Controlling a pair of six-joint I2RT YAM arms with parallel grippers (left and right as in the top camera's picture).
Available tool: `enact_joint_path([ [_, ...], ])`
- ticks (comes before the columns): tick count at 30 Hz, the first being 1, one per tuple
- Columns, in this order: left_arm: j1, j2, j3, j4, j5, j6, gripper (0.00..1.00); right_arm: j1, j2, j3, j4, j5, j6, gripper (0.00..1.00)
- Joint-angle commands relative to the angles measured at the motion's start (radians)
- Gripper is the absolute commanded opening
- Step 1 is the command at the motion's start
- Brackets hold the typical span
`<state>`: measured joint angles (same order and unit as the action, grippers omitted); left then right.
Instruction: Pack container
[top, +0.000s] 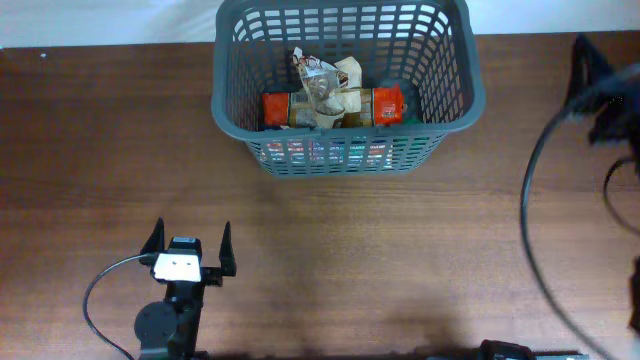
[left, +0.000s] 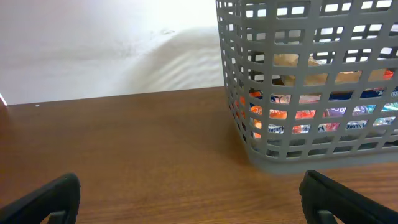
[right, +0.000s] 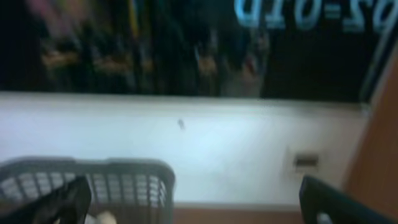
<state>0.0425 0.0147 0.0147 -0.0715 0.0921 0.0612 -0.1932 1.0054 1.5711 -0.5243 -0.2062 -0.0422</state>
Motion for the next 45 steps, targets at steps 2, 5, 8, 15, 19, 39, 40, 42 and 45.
enact_joint_path([
  [2,0.006,-0.010,-0.006,-0.003,-0.011,0.016,0.99,0.011,-0.193,-0.292,0.196,-0.142,-0.001,0.99],
  [5,0.006,-0.010,-0.006,-0.003,-0.011,0.016,0.99,0.011,-0.310,-0.462,0.312,-0.158,-0.001,0.99],
  [8,0.006,-0.010,-0.006,-0.003,-0.011,0.016,0.99,0.011,-0.429,-0.628,0.407,-0.162,-0.001,0.99],
  [15,0.006,-0.010,-0.006,-0.003,-0.011,0.016,0.99,0.011,-0.649,-0.945,0.595,-0.161,-0.001,0.99],
  [19,0.006,-0.010,-0.006,-0.003,-0.011,0.016,0.99,0.033,-0.751,-1.073,0.640,-0.164,-0.002,0.98],
  [39,0.006,-0.010,-0.006,-0.003,-0.011,0.016,0.99,0.251,-0.865,-1.319,0.693,0.082,-0.013,0.99],
  [40,0.006,-0.010,-0.006,-0.003,-0.011,0.016,0.99,0.251,-0.869,-1.327,0.693,0.086,-0.014,0.99],
  [42,0.006,-0.010,-0.006,-0.003,-0.011,0.016,0.99,0.251,-0.880,-1.345,0.694,0.087,-0.032,0.99],
  [45,0.006,-0.010,-0.006,-0.003,-0.011,0.016,0.99,0.251,-0.909,-1.380,0.694,0.087,-0.036,0.99],
])
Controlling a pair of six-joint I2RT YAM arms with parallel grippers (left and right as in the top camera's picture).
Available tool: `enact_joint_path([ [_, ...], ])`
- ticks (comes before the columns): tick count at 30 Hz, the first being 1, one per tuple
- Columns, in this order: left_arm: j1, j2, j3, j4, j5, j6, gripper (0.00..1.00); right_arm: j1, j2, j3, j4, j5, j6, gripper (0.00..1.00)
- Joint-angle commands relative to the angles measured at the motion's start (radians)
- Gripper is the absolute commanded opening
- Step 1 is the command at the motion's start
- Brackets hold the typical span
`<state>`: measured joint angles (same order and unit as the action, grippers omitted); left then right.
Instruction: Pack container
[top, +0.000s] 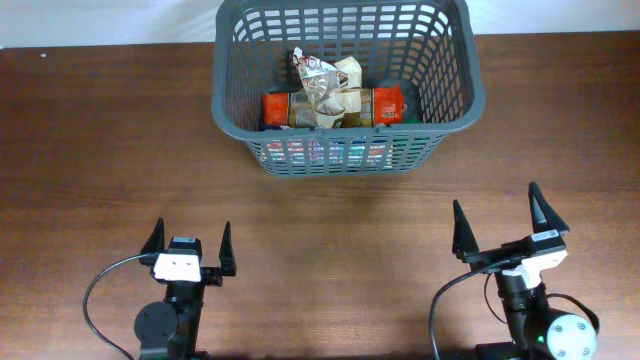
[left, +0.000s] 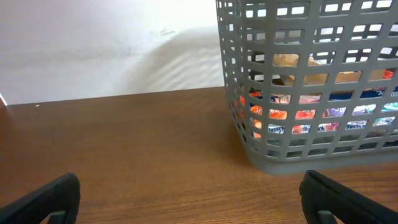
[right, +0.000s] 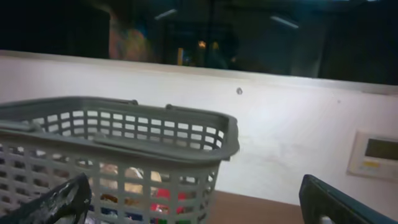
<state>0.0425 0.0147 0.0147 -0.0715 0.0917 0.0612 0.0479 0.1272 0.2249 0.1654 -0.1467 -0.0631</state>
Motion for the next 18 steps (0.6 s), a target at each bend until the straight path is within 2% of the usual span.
enact_joint_path([
  [1,0.006,-0.010,-0.006,-0.003,-0.011,0.016,0.99,0.010,-0.041,-0.042,0.003,0.028,-0.016,0.99],
  [7,0.006,-0.010,-0.006,-0.003,-0.011,0.016,0.99,0.009,-0.099,-0.101,0.003,0.027,-0.089,0.99],
  [18,0.006,-0.010,-0.006,-0.003,-0.011,0.016,0.99,-0.035,-0.109,-0.166,0.003,0.023,-0.090,0.99],
])
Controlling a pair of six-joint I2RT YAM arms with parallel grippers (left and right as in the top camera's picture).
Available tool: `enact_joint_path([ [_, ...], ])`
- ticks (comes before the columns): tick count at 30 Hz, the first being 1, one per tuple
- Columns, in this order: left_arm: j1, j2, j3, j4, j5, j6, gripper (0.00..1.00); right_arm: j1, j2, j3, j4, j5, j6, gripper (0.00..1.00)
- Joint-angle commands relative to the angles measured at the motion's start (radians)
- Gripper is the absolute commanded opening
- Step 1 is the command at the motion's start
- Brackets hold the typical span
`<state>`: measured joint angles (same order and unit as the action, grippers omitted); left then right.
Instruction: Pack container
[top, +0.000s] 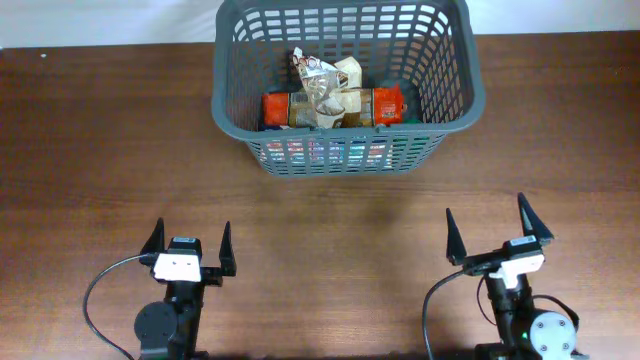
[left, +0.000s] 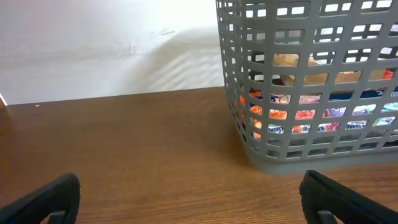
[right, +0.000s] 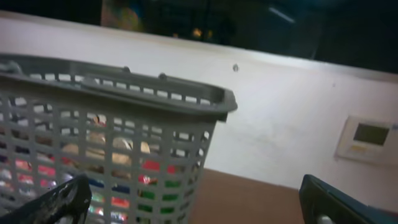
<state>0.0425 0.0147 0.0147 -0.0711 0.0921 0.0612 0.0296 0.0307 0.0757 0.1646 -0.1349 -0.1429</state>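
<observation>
A grey plastic basket (top: 450, 105) stands at the back middle of the brown table, holding orange snack packets (top: 335, 108) and a crumpled wrapper (top: 320, 78). The basket (left: 249, 74) fills the right of the left wrist view, and the basket (right: 186, 99) also fills the left of the right wrist view. My left gripper (top: 189, 244) sits low at the front left, open and empty. At the front right my right gripper (top: 498, 231) is open too, nothing between its fingers. Both point toward the basket.
A white wall (left: 106, 50) runs behind the table's far edge. A wall panel (right: 370, 138) shows at the right in the right wrist view. Bare wood (top: 330, 240) lies between the grippers and the basket.
My right gripper has shifted slightly left and nearer the front edge, tilting so the basket looms larger in its view. The left arm and basket contents are unchanged.
At first my right arm was raised at the far right edge, its camera looking over the basket at the wall. Then it stood open at the front right of the table. Now it rests a little lower there. My left gripper stayed open and still throughout.
</observation>
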Motion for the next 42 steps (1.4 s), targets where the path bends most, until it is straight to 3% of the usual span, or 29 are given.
enact_joint_path([
  [1,0.006,-0.010,-0.006,-0.004,-0.011,0.016,0.99,-0.022,-0.013,-0.021,0.003,0.011,-0.010,0.99],
  [23,0.006,-0.010,-0.006,-0.004,-0.011,0.016,0.99,-0.039,-0.027,-0.070,-0.231,-0.014,-0.009,0.99],
  [42,0.006,-0.010,-0.006,-0.004,-0.011,0.016,0.99,-0.069,-0.027,-0.070,-0.232,-0.004,0.002,0.98],
])
